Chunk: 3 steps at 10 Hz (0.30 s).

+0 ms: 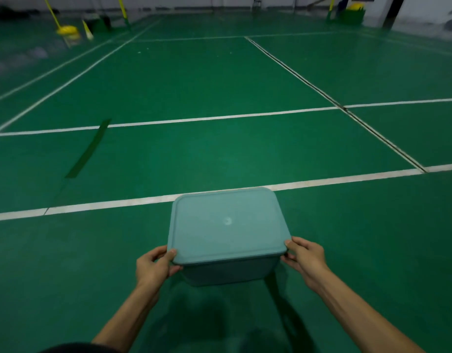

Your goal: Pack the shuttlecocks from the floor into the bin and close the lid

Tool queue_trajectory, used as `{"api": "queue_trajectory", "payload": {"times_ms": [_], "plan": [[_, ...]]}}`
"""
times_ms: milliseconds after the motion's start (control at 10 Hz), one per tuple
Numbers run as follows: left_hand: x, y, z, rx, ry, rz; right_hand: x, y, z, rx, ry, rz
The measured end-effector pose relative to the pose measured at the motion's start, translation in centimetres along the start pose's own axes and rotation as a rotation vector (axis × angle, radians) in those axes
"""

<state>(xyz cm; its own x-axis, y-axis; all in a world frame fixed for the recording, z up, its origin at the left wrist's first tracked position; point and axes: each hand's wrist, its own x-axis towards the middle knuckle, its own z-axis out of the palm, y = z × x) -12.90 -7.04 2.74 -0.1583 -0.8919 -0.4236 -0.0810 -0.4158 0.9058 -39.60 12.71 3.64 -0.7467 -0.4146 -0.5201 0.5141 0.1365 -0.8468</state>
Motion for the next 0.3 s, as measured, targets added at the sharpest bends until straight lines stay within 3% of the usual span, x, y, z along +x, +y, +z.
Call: {"api": "queue_trajectory", "payload": {"times_ms": [200, 300], "plan": [[0.8, 0.5, -0.8, 0.076, -0.108, -0.092, -0.3, -0.4, 0.3, -0.136, -0.003, -0.007], [1.4, 0.2, -2.1, 0.408, -0.167, -0.149, -1.3, -1.4, -0.3, -0.260, -0.014, 0.072]]}}
